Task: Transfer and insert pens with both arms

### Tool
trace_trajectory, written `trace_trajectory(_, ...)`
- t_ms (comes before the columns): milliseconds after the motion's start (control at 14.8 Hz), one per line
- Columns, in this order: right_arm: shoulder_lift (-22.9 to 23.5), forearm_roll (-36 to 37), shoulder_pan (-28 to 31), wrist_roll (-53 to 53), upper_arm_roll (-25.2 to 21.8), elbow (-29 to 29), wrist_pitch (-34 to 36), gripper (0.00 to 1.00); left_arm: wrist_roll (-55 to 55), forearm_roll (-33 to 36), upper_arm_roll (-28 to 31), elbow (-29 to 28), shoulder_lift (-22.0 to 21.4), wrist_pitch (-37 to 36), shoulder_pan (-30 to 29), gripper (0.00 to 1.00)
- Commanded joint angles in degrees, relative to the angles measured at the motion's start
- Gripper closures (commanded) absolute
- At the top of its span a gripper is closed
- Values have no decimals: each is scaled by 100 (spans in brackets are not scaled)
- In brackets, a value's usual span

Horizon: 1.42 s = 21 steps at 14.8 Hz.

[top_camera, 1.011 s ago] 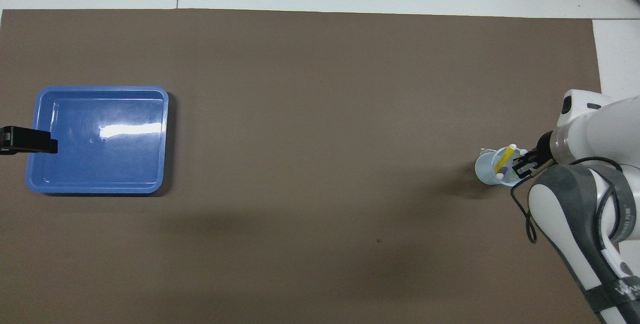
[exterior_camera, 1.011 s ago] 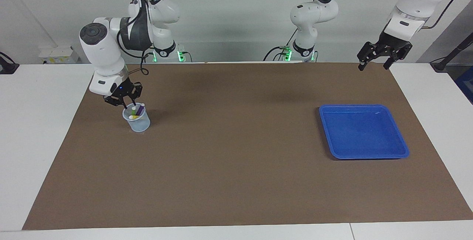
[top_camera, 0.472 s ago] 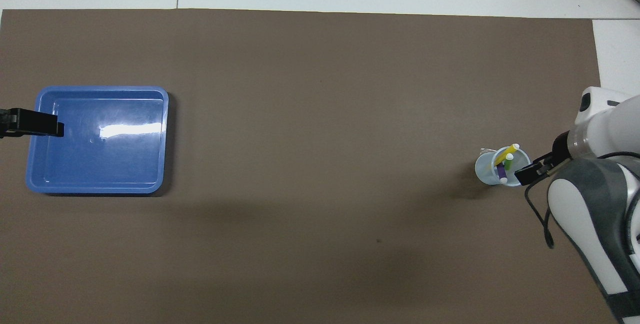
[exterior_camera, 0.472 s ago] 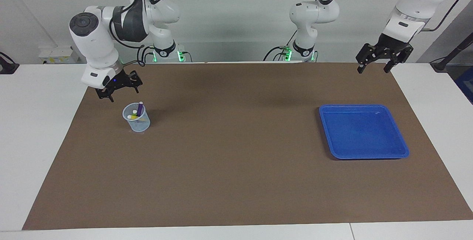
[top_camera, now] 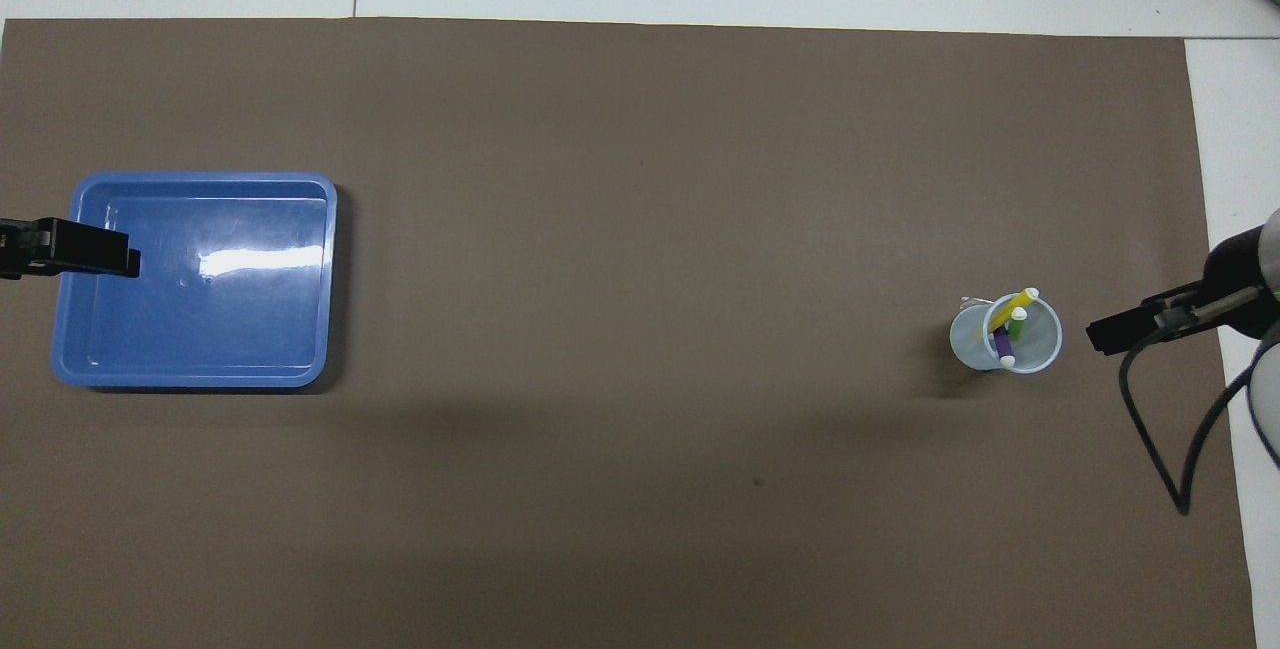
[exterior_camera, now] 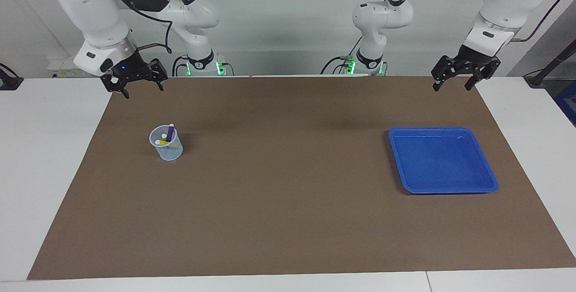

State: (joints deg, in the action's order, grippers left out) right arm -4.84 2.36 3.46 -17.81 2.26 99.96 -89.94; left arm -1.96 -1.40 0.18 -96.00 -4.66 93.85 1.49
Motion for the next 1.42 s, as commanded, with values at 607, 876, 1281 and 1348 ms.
trace_trajectory(607,229,-113,-486,533,-190,-20,-428,0,-77,131,8,64,-53,2,45,0)
trace_trajectory(876,229,-113,-583,533,-375,-55,-375,0,-77,131,8,64,-53,-15,36,0)
trace_trajectory(1281,255,-113,-601,857,-340,-82,-401,0,-77,131,8,82,-53,-42,36,0)
trace_trajectory(1348,264,-104,-601,910,-314,-108,-393,0,-77,131,8,82,-53,-42,36,0)
